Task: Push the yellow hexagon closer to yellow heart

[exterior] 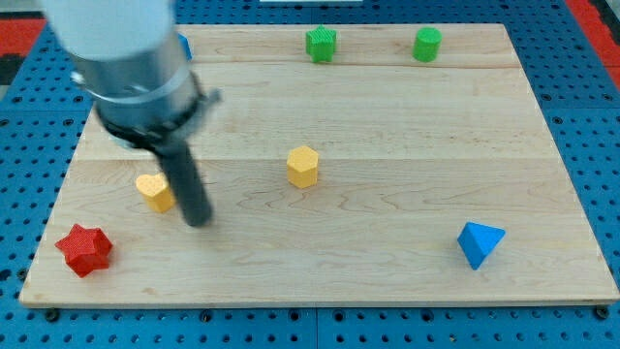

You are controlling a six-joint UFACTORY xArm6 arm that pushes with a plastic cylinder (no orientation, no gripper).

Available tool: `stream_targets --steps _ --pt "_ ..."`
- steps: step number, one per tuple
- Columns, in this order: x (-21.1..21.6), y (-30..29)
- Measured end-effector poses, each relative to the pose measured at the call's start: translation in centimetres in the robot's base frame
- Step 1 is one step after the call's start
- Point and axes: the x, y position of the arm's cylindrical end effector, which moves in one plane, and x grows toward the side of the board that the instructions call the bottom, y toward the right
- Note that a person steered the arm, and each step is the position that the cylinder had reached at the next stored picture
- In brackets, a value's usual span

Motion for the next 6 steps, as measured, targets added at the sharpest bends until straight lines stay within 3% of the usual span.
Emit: stream_targets --steps 1,2,3,4,5,6 --pt "0.9 12.1" --pt "-4.5 13.0" --pt "-10.0 9.9" --pt "-7.9 2.2" --pt "-7.9 -1.4" --pt "-4.9 2.6"
